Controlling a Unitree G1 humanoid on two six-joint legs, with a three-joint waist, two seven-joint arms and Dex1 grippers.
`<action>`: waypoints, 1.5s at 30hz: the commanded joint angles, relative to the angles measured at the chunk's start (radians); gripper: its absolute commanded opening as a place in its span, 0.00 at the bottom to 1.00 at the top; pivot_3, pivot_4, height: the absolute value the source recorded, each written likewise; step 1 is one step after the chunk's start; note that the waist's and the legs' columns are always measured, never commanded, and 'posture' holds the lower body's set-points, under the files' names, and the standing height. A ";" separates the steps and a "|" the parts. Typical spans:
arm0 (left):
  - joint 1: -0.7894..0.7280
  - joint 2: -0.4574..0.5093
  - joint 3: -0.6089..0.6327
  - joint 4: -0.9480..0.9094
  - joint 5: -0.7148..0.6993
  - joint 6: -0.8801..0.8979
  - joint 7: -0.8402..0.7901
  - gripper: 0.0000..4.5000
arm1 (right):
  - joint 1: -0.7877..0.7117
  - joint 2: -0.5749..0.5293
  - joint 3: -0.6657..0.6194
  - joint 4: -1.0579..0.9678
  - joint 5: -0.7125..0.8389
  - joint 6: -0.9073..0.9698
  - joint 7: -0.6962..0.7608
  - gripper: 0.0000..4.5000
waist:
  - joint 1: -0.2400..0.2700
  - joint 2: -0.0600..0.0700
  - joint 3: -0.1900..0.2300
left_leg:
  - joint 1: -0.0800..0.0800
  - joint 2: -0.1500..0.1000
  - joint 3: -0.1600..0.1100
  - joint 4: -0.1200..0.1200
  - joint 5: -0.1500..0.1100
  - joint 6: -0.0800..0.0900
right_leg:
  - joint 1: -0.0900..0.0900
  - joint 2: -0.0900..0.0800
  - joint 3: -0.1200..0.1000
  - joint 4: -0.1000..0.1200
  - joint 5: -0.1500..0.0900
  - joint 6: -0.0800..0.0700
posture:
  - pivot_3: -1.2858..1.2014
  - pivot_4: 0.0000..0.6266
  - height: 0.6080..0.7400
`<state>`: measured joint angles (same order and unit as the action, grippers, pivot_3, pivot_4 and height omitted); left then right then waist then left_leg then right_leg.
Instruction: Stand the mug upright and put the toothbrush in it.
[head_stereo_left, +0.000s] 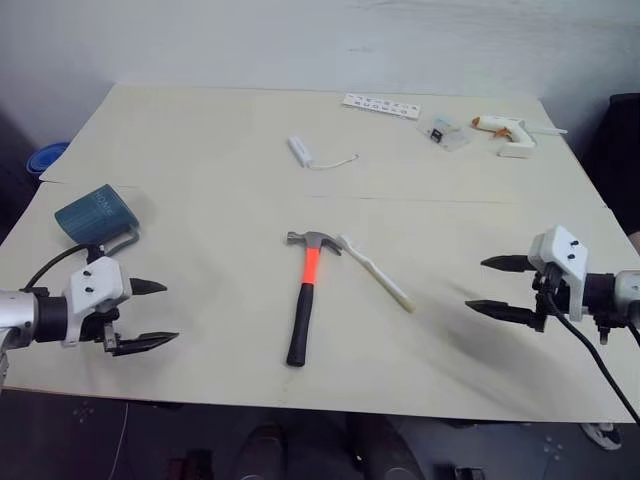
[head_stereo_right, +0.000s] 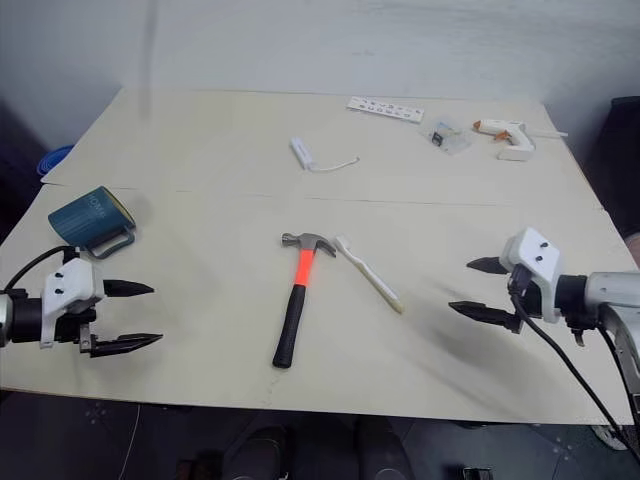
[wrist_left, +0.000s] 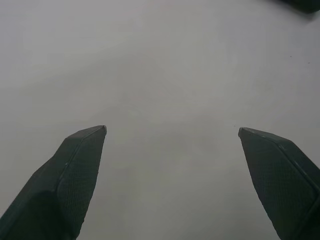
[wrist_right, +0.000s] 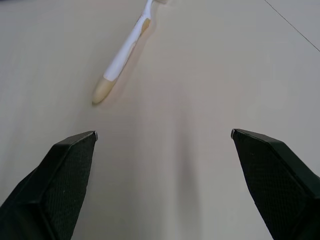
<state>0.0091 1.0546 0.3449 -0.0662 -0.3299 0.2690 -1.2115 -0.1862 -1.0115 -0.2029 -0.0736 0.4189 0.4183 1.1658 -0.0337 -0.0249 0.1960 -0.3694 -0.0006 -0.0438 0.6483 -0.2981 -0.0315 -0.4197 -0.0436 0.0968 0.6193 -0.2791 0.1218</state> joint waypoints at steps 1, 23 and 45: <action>-0.032 0.009 -0.003 0.009 0.008 -0.035 0.006 1.00 | -0.029 0.016 -0.007 -0.021 0.012 -0.004 -0.013 1.00 | 0.000 0.000 0.000 | 0.000 0.000 0.000 0.000 0.000 0.000 | 0.000 0.000 0.000 0.000 0.000 0.000 | 0.52 0.24 1.00; -0.084 -0.009 0.012 -0.260 -0.208 0.254 0.071 1.00 | -0.159 0.099 0.114 -0.351 0.156 0.266 -0.112 1.00 | 0.000 0.000 0.000 | -0.001 0.000 -0.001 0.000 0.000 0.000 | -0.001 0.000 0.000 0.001 0.000 0.000 | 0.52 0.24 1.00; -1.031 -0.418 -0.611 -0.010 -0.211 1.248 0.494 1.00 | -0.099 0.009 -0.043 -0.443 0.207 0.293 -0.135 1.00 | -0.003 -0.002 0.001 | -0.003 -0.005 -0.002 0.003 0.000 0.000 | -0.001 0.003 0.000 0.003 0.001 0.002 | 0.52 0.24 1.00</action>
<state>-0.9819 0.6315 -0.2596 -0.0863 -0.5403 1.4673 -0.7279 -0.2860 -0.9836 -0.1970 -0.4984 0.6096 0.7085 1.0448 -0.0371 -0.0267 0.1967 -0.3713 -0.0053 -0.0462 0.6510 -0.2980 -0.0317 -0.4213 -0.0404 0.0970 0.6221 -0.2785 0.1231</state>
